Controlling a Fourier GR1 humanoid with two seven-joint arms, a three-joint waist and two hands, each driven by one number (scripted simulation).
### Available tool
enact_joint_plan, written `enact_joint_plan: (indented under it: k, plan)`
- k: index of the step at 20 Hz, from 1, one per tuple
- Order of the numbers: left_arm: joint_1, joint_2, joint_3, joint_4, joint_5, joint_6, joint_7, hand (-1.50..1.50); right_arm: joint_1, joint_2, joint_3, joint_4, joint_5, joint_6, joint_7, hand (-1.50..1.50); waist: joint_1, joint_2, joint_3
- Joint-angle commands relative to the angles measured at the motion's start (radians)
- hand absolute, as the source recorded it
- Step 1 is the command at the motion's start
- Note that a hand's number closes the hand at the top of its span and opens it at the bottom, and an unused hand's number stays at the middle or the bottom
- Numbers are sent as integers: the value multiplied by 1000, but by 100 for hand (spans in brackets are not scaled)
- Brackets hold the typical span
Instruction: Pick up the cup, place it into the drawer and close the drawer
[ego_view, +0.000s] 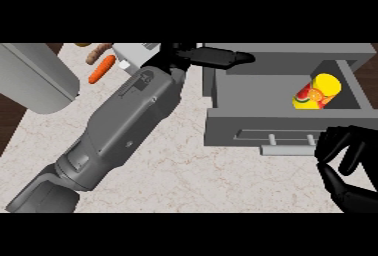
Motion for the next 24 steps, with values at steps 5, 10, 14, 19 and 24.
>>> enact_joint_plan:
  k: [5,10,14,19,24]
  plan:
    - [306,175,17,-326,15,-7,58,-150,36,-60,21,29,134,61,-33,150,32,-4,0]
    - [507,265,33,-484,0,-30,49,-150,42,-42,80,43,259,35,-26,150,15,2,0]
    - [633,411,95,-677,57,-77,149,-150,10,-42,105,92,363,7,-37,150,29,0,0]
    - [687,394,122,-664,57,-119,99,-150,-52,-151,192,190,607,47,-204,150,26,8,1]
    - [813,438,163,-723,64,-196,70,-150,-39,-136,316,322,848,-68,-291,150,13,8,1]
